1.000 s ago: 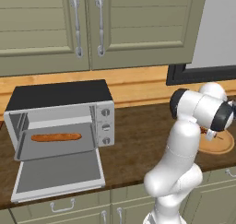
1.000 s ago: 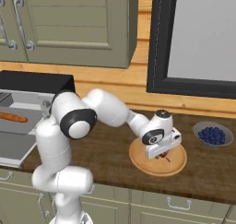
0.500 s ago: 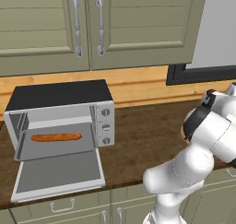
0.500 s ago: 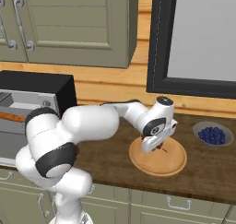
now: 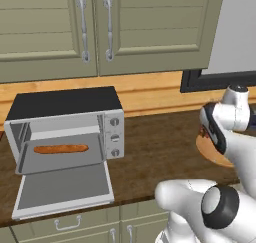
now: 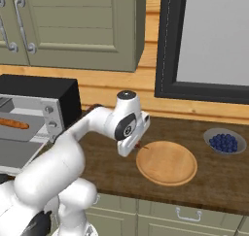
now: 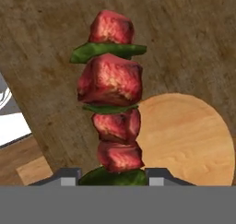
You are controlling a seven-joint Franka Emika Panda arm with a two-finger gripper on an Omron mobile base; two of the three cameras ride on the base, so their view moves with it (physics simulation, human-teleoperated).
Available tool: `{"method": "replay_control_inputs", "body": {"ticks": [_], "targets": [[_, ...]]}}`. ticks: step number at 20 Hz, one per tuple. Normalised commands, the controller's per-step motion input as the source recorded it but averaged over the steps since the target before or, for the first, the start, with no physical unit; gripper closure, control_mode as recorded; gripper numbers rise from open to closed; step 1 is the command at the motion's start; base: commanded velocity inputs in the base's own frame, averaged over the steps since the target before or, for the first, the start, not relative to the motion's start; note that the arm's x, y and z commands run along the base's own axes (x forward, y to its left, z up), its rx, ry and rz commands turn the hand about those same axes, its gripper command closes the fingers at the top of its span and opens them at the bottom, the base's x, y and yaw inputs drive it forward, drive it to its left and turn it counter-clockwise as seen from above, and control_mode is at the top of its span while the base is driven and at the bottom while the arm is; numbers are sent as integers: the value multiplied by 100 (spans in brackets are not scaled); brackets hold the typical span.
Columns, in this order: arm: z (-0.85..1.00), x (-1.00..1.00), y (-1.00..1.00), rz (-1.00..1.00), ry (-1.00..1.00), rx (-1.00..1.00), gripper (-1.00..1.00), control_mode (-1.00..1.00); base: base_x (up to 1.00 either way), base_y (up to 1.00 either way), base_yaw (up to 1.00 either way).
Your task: Pick up the kebab skewer and baguette bread, and place them inside the toaster oven. Close the toaster oven door and start by setting the timer.
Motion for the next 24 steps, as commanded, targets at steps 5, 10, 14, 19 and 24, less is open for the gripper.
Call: {"method": "replay_control_inputs", "body": {"ticks": [5, 10, 14, 19, 24], "targets": [[47, -14, 100, 13, 0, -1, 100, -100, 0, 0, 0], [41, 0, 100, 6, 0, 0, 100, -100, 0, 0, 0], [34, 0, 100, 5, 0, 0, 100, -100, 0, 0, 0], [14, 0, 100, 5, 0, -1, 100, -100, 0, 0, 0], [0, 0, 100, 6, -2, -1, 100, -100, 0, 0, 0]]}}
